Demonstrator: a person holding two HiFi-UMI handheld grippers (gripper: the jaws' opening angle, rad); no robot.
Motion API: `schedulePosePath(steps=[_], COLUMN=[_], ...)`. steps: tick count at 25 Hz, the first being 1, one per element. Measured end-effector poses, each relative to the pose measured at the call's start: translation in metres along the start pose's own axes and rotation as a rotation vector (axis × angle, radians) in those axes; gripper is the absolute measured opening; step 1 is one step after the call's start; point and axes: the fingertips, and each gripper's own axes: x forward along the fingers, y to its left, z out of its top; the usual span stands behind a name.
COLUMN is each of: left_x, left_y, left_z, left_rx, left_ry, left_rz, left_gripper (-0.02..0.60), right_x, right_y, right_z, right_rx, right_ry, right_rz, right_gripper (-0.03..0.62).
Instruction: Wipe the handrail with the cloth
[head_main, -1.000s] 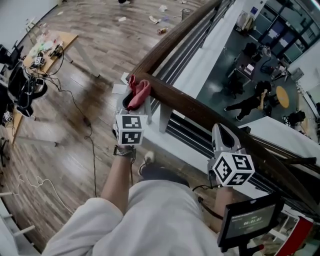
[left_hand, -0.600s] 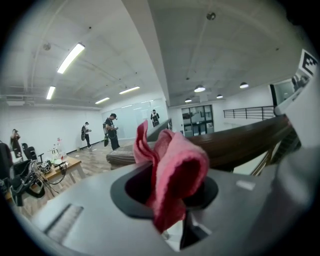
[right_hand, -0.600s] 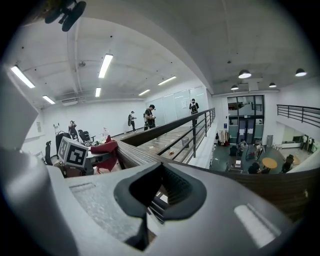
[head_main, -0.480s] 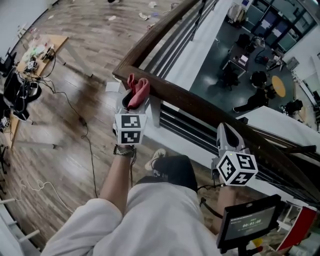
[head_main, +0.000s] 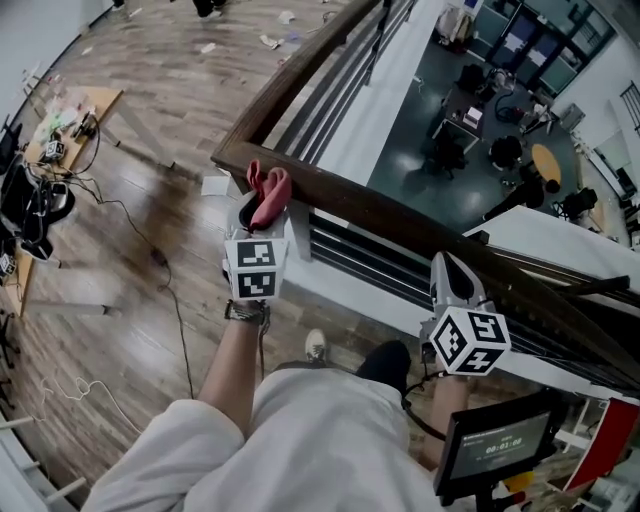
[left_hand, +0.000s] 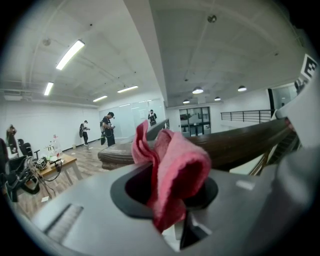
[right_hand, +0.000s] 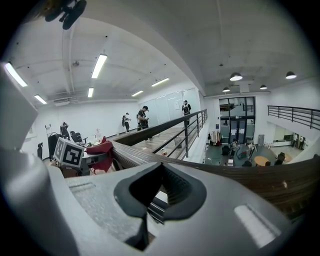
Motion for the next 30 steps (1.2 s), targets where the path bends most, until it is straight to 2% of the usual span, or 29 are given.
schedulePosePath(steps=[12, 23, 30], left_x=[-0.001, -0.004, -0.007], left_y=[-0.02, -0.065, -0.107], left_z=[-0.005, -0.004, -0.003], left_rx=[-0.021, -0.013, 0.009], left_ry=[0.016, 0.015, 0.018], left_rz=[0.016, 0.012, -0.025], left_gripper=[0.127, 0.129, 0.129], right_x=[-0.015, -0.049, -0.064], right_y=[-0.037, -0.081, -0.106], right_z=[0.01, 0.002, 0.0], right_rx=[0.008, 0.02, 0.029], right_ry=[-0.044, -0.049, -0.061], right_rz=[-0.025, -0.06, -0.07], right_gripper=[0.003, 0.003, 0.003])
